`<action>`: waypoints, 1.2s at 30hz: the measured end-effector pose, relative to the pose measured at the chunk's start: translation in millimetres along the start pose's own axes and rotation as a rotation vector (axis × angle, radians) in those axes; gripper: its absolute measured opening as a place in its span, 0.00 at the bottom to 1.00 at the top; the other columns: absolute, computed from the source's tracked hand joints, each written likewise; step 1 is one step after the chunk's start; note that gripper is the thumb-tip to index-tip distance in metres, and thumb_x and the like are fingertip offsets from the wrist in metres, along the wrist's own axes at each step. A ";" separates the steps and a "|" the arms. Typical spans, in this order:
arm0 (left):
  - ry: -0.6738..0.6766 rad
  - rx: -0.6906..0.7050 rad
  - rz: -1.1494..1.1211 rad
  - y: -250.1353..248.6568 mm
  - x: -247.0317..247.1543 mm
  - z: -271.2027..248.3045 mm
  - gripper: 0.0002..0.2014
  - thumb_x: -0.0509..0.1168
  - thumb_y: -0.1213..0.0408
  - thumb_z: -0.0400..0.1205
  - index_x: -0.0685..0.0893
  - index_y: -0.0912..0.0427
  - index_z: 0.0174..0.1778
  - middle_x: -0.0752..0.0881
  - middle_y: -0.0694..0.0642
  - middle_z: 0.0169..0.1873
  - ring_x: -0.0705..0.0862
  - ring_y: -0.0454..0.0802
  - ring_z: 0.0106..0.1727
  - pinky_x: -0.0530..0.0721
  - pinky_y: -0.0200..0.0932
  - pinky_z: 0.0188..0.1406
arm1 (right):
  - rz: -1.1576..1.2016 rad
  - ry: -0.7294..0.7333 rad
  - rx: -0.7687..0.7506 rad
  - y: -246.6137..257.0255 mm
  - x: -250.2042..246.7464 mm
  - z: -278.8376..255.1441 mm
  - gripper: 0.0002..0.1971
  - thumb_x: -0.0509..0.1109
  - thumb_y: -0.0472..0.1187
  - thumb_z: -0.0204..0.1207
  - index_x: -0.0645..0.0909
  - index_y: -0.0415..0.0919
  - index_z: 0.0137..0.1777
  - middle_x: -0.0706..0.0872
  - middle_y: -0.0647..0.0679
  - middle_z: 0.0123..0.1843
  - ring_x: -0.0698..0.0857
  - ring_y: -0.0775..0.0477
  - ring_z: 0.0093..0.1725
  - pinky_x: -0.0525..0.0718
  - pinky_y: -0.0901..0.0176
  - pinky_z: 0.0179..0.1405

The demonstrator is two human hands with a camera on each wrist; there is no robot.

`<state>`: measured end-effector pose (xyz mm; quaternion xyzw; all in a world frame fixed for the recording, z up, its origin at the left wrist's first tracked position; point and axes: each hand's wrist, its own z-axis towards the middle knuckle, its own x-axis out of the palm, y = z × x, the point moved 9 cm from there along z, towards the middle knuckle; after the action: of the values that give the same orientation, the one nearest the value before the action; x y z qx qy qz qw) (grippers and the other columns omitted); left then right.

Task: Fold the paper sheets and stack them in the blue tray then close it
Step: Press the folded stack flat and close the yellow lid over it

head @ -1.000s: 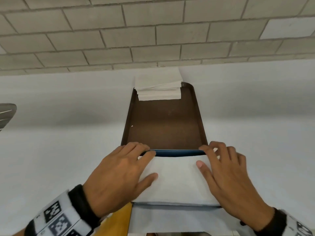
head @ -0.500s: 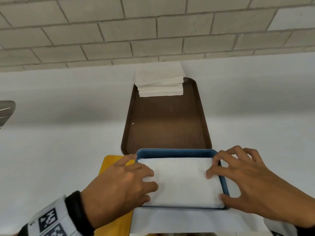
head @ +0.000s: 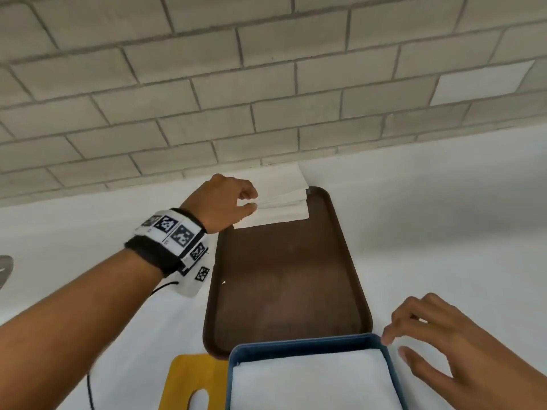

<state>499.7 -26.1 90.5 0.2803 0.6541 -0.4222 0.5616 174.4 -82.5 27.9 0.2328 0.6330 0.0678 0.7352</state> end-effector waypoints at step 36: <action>0.184 -0.068 0.034 34.2 74.5 125.6 0.14 0.58 0.56 0.92 0.90 0.54 0.57 0.87 0.59 0.45 0.88 0.62 0.47 0.83 0.47 0.51 | -0.173 -0.245 -0.053 -37.2 -11.5 10.0 0.14 0.46 0.57 0.85 0.75 0.70 0.51 0.74 0.70 0.46 0.71 0.68 0.43 0.76 0.68 0.38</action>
<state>575.3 -126.4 8.4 0.3099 0.7118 -0.3626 0.5156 174.6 -122.4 23.2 0.1646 0.5544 -0.0082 0.8158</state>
